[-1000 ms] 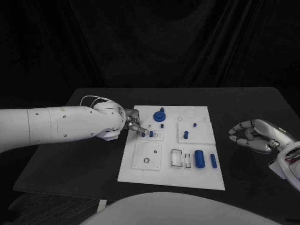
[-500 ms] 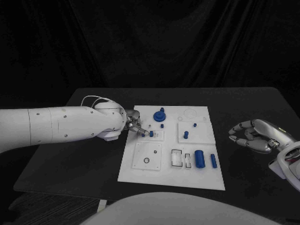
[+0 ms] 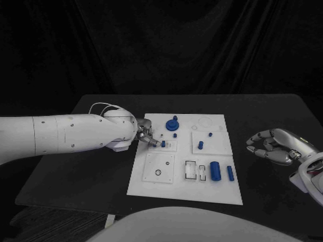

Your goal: Assemble the parts on the task board

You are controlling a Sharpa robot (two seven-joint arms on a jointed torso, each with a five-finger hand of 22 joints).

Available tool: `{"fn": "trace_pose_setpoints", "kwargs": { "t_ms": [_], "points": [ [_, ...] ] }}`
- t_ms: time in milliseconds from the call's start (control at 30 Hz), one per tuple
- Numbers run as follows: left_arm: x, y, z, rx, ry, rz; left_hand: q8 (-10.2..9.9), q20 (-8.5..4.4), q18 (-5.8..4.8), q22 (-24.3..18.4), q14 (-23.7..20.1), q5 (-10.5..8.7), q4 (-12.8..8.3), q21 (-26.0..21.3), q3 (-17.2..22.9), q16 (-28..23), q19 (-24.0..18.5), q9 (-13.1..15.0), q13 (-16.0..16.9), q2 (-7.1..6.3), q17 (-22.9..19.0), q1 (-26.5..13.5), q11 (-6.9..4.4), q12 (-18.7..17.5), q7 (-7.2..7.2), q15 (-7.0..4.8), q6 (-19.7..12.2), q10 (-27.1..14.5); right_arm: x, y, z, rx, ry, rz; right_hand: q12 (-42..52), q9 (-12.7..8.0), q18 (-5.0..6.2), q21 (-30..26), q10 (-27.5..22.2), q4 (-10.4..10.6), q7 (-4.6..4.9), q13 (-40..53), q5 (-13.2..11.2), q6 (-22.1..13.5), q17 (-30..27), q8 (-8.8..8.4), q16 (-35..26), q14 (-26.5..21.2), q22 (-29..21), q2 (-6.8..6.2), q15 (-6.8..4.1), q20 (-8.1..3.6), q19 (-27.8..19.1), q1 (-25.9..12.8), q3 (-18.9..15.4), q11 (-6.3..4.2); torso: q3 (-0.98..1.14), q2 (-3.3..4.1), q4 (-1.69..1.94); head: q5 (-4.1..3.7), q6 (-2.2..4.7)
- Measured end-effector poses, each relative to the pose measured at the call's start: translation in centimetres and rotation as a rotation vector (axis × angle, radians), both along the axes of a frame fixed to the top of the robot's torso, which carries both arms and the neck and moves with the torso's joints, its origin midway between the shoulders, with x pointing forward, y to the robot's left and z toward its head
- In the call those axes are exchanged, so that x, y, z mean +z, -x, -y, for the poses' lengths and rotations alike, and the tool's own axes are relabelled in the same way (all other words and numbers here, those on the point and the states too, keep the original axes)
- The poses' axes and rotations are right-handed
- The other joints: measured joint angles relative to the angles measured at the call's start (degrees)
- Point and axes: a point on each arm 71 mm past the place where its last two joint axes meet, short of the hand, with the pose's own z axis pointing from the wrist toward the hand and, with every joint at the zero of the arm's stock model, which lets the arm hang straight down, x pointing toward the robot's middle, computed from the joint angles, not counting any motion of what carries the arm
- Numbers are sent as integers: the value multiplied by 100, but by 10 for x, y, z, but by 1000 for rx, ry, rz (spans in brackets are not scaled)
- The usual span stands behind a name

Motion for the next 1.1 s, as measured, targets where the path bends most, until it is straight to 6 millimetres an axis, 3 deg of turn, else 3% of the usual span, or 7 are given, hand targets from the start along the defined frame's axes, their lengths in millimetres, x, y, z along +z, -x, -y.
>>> {"fn": "trace_pose_setpoints", "kwargs": {
  "t_ms": [233,433,667,767,867,967,1100],
  "points": [
    [0,-1,2,-4,2,1,0,0,0,0,0,106,-1,0,63,0,0,-6,2,-23,0,23,0,0,0,0,0,0,0,0,0,1,1,-2,7,0,0,-29,0,0,0,0,23,0,0,0,0,0,-1,8,0,0,0,8,0,0,0,0,-3,1,0],
    [0,-1,3,-5,3,2,-28,0,0,-1,0,318,-64,-22,258,0,0,-22,2,-133,0,143,-14,-2,-2,0,-1,-15,0,0,0,2,1,-3,-13,0,0,-55,0,-17,0,0,22,0,0,0,-26,0,-1,9,0,0,0,9,17,0,0,1,-3,-2,0],
    [-1,-1,4,-6,3,2,-44,0,0,-1,0,318,-100,-22,384,0,0,-30,5,-131,0,230,-4,0,-21,0,-21,-25,-1,0,0,1,3,-6,-14,0,0,-55,0,-17,0,0,22,0,0,0,-26,0,-1,10,0,21,-21,10,17,0,0,1,-3,-12,0],
    [-1,-2,4,-6,3,2,-44,0,0,-1,0,407,-118,-22,510,0,0,-40,5,-181,0,287,-20,0,-21,0,-20,-41,-1,0,0,0,4,-6,-14,1,0,-89,0,-17,0,0,22,0,0,0,-26,0,-1,16,0,1,-41,16,17,0,0,1,-3,-12,0],
    [-1,-2,4,-6,3,2,-69,-2,0,-1,0,533,-175,-22,747,0,-2,-47,2,-273,0,379,-22,-3,-21,0,-20,-44,-1,0,1,0,5,-7,-14,-1,0,-89,0,-17,0,0,22,0,0,0,-26,0,-2,17,0,0,-42,17,17,0,-2,0,-3,-12,0],
    [0,-2,4,-6,3,2,-85,-21,-1,-1,0,538,-226,-22,1127,0,-21,-60,1,-364,0,469,-35,-46,-20,0,-20,-57,-1,-1,1,-1,6,-7,-14,-4,0,-89,0,-17,0,0,22,0,0,0,-26,0,-2,17,1,0,-42,17,17,0,-2,0,-3,-13,0],
    [0,-2,4,-7,5,3,-89,-21,0,-1,0,584,-242,-22,2090,0,-21,-44,-30,-732,0,234,-36,-70,-19,0,-21,-53,-2,-1,1,-1,7,-9,-14,-4,0,-113,0,-17,0,0,22,0,0,0,-26,0,-2,17,1,0,-42,17,16,0,-2,0,-3,-15,0]
  ]
}}
